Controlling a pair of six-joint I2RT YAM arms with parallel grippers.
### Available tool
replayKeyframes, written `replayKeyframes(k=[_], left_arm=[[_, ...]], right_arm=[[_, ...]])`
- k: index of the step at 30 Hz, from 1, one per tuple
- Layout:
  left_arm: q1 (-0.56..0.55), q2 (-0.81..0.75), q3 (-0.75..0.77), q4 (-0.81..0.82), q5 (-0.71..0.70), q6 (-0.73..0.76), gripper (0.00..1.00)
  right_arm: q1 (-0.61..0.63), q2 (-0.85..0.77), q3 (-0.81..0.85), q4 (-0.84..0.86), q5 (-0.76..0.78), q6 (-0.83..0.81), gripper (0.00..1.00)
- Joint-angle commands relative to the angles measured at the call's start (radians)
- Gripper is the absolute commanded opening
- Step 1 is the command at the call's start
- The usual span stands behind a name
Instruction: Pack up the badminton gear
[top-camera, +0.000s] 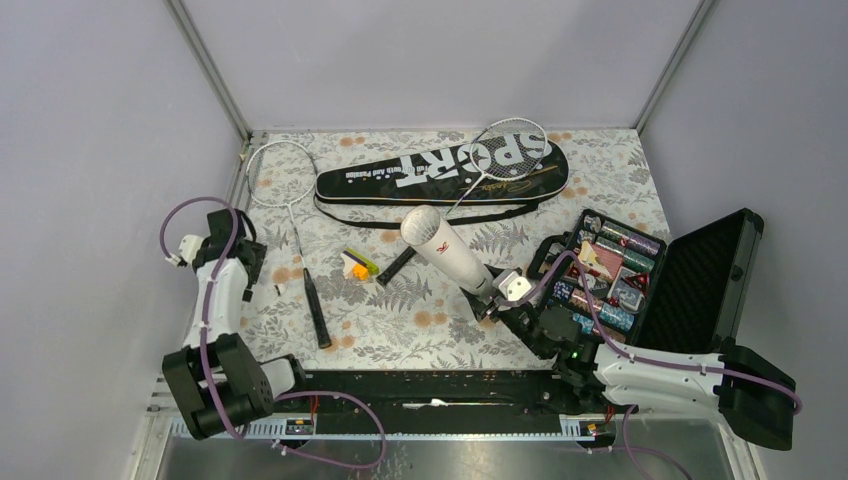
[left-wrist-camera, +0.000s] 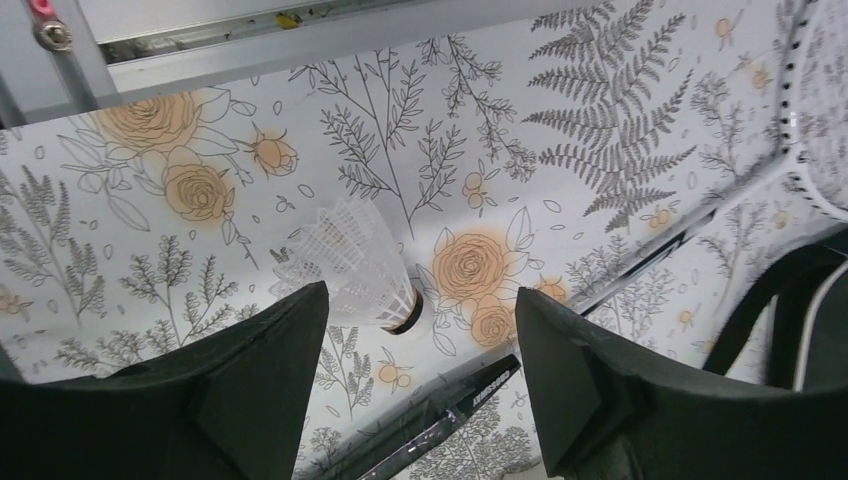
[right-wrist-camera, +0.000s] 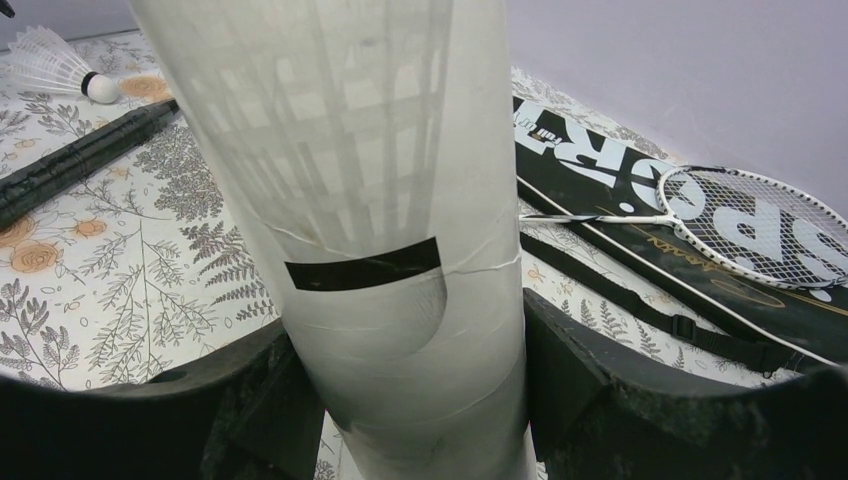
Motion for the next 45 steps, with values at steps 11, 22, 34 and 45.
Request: replayKeyframes(k=[11,22,34,45], left_arm=[[0.154,0.072,-0.100,0.279,0.425,0.290,0.75],[0.156,0.018,-0.116,0.319,0.567,0.327,0.14],[0.156,-0.098,-0.077,0.241,0.561,0.328,0.00],[0.068,-0.226,0.160,0.096,0.647,0.464,0.00]], right_arm=[[-0.001,0.019,0.062,0.051,-0.013,0.021,0.66],[0.000,0.029,0.065,0.051,-0.008,0.016,0.66],[0.000,0.015,0.061,0.038,-0.012,0.013,0.66],[-0.001,0.024,0.050,0.037,0.017,-0.025,0.65]])
